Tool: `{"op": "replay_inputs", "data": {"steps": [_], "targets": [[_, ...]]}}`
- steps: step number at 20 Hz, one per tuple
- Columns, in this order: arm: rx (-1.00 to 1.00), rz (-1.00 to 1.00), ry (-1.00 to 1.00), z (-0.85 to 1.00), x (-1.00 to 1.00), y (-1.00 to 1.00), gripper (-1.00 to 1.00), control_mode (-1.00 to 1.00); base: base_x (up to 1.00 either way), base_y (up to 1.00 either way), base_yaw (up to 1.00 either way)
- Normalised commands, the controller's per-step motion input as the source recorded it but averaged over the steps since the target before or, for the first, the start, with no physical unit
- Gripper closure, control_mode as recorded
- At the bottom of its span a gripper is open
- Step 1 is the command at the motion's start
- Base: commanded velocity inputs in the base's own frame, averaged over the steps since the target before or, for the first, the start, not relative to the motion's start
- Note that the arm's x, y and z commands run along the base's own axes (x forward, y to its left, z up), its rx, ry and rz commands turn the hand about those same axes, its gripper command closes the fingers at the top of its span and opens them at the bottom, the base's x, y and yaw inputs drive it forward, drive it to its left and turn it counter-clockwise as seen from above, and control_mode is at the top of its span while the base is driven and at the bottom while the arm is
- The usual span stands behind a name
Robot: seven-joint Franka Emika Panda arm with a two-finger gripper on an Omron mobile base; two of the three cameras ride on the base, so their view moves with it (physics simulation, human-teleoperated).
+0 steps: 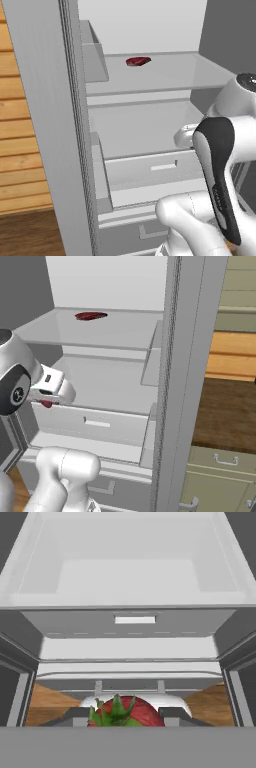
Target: Take the strawberry from the fridge and place it on top of the pancake, located on the dining counter.
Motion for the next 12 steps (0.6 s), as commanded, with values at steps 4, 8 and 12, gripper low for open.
{"op": "replay_inputs", "data": {"steps": [4,8,12], "targets": [[0.03,0.00,-0.23,-0.31,-0.94,-0.34,1.00,-1.00,0.00,0.00,0.00],[-0.01,0.00,-0.26,-0.57,-0.14,-0.14,1.00,-1.00,0.00,0.00,0.00],[-0.03,0.00,-0.02,-0.21,0.31,0.00,1.00,-1.00,0.00,0.00,0.00]]}}
